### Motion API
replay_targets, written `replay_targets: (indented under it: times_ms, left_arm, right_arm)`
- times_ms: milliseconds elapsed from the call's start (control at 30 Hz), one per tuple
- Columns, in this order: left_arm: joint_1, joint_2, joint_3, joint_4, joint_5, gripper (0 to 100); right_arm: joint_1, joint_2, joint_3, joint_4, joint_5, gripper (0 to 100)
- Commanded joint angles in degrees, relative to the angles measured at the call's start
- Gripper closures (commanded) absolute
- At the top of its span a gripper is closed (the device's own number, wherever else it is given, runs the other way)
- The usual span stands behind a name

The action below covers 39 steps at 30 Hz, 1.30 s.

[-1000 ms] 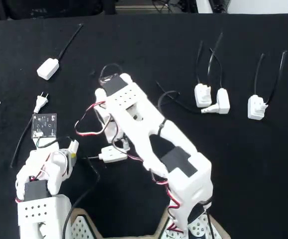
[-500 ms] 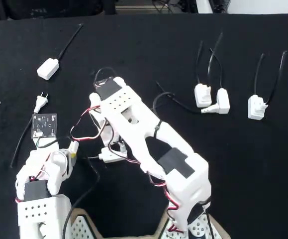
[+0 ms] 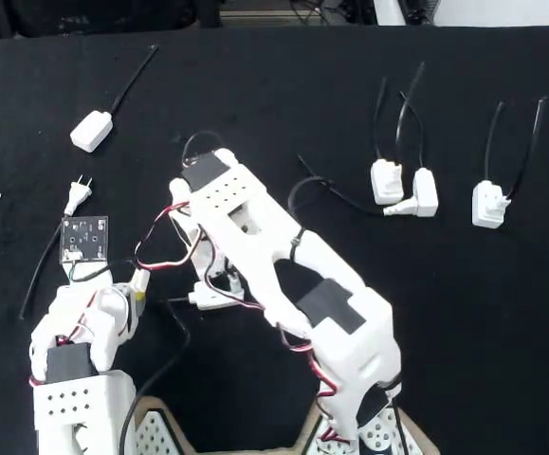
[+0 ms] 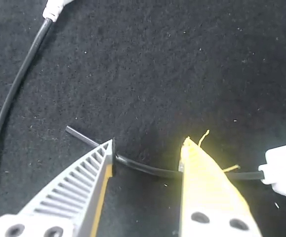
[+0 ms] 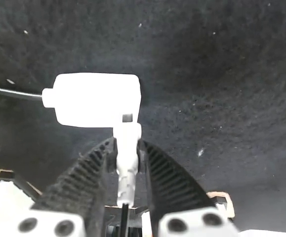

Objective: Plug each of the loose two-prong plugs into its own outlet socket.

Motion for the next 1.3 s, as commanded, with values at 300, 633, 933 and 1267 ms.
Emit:
replay_targets:
  times_ms: [300,633,933,1267]
  left_arm:
    - [-0.57,-0.53,-0.22,0.18,-0.44,78]
    - [-0.57,-0.53,-0.22,0.18,-0.44,78]
    - [-0.57,-0.53,-0.22,0.18,-0.44,78]
    - [-0.57,-0.53,-0.22,0.09,-0.44,78]
  right_arm:
    - [-0.35,1.71,-6.20,1.41,-1.93,98.8]
    - [0.00,1.36,-5.93,1.49,-2.64,98.8]
    - [-0.09,1.27,-6.20,1.76,-1.23,98.8]
    - [-0.18,-9.01,-0.13,1.76,-0.79,98.8]
